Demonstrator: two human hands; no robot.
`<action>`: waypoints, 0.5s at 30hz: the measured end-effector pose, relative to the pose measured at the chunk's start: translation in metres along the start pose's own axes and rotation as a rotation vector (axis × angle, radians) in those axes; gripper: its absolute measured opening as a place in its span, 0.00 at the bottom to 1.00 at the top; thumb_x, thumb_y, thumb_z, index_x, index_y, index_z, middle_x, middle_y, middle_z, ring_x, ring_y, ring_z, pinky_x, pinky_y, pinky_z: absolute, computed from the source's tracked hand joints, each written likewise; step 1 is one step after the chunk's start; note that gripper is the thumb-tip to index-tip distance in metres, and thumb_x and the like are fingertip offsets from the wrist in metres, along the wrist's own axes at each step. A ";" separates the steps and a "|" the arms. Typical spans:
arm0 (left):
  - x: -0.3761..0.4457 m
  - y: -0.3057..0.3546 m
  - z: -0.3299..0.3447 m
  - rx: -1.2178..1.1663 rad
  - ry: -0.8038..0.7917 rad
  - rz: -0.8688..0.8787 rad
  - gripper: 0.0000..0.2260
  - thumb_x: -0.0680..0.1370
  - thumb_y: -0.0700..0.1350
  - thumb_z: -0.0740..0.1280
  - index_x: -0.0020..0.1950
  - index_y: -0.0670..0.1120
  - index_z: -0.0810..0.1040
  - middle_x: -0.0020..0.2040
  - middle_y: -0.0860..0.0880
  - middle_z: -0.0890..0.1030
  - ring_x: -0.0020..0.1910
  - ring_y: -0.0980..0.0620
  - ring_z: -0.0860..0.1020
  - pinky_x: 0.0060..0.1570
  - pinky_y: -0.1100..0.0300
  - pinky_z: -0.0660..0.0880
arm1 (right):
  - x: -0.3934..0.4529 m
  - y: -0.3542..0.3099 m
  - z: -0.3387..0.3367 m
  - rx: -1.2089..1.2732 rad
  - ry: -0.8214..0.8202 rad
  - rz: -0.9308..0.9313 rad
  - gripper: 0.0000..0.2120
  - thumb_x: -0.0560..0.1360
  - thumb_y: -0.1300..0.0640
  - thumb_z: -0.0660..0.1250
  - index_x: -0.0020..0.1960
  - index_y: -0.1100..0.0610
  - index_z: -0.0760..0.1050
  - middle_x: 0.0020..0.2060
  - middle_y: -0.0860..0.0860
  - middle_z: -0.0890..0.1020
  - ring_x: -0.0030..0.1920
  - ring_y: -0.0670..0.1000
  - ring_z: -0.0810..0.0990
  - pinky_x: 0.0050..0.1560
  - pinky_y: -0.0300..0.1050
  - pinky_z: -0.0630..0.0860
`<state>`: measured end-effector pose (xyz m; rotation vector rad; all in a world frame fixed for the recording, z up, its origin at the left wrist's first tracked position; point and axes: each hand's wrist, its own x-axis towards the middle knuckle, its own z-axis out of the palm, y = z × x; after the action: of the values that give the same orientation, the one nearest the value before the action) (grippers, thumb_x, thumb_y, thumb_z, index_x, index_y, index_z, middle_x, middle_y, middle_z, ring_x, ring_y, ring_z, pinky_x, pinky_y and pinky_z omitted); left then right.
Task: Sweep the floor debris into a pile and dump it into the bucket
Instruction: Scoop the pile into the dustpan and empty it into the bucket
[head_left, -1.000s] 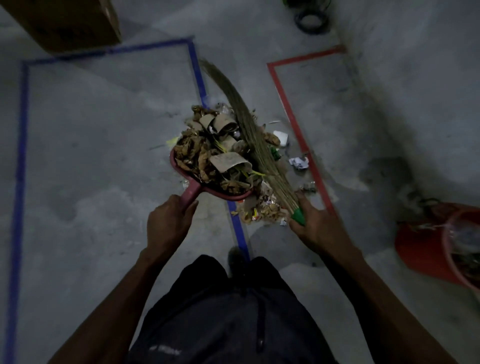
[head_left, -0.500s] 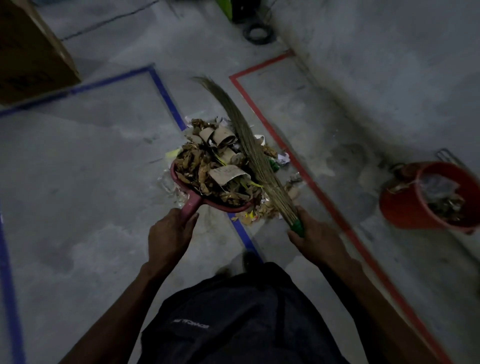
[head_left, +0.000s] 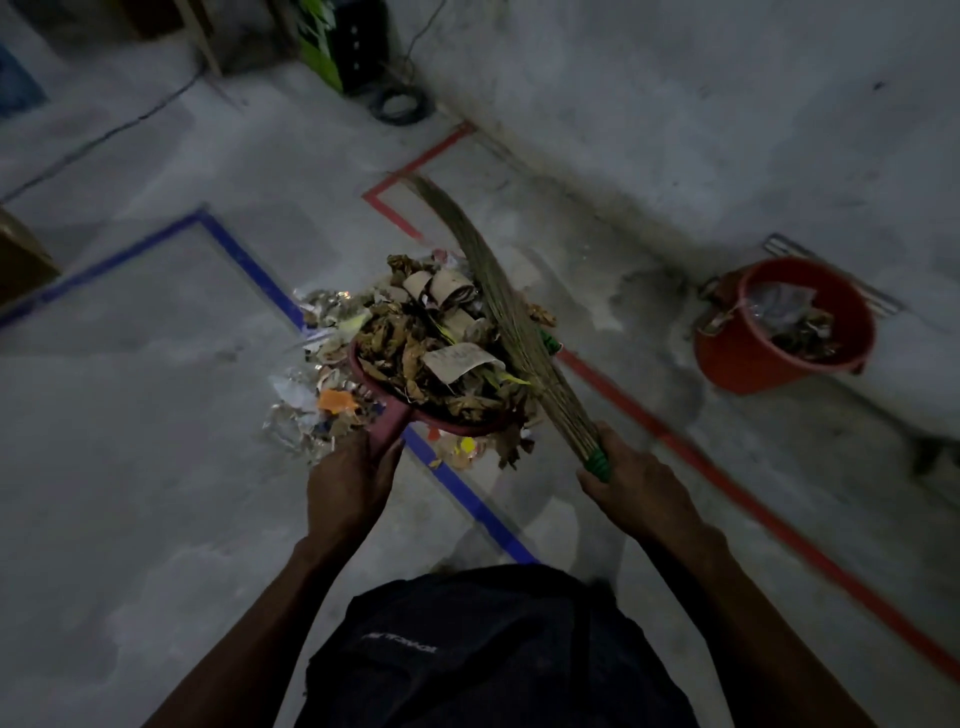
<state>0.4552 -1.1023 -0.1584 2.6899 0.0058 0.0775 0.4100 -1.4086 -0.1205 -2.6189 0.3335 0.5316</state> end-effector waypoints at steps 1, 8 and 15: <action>0.002 0.014 0.005 -0.002 -0.003 0.012 0.16 0.76 0.51 0.70 0.37 0.42 0.70 0.27 0.46 0.70 0.26 0.41 0.74 0.27 0.60 0.59 | 0.000 0.013 -0.006 0.014 0.007 0.010 0.32 0.79 0.44 0.62 0.78 0.48 0.55 0.62 0.56 0.78 0.56 0.58 0.79 0.47 0.43 0.70; -0.003 0.133 0.071 -0.044 -0.002 0.101 0.17 0.77 0.51 0.68 0.35 0.42 0.69 0.27 0.44 0.71 0.24 0.44 0.71 0.26 0.58 0.62 | 0.007 0.132 -0.056 0.077 0.063 0.037 0.33 0.77 0.43 0.64 0.78 0.48 0.57 0.65 0.55 0.76 0.60 0.57 0.77 0.56 0.48 0.75; -0.009 0.256 0.130 -0.068 -0.074 0.079 0.16 0.77 0.52 0.69 0.37 0.43 0.69 0.28 0.45 0.72 0.27 0.42 0.76 0.28 0.58 0.61 | 0.006 0.246 -0.123 0.032 0.046 0.118 0.33 0.78 0.44 0.63 0.79 0.48 0.54 0.67 0.56 0.75 0.63 0.59 0.76 0.56 0.47 0.73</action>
<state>0.4510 -1.3896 -0.1639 2.6234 -0.1234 0.0020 0.3768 -1.6814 -0.1136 -2.5956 0.5098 0.5019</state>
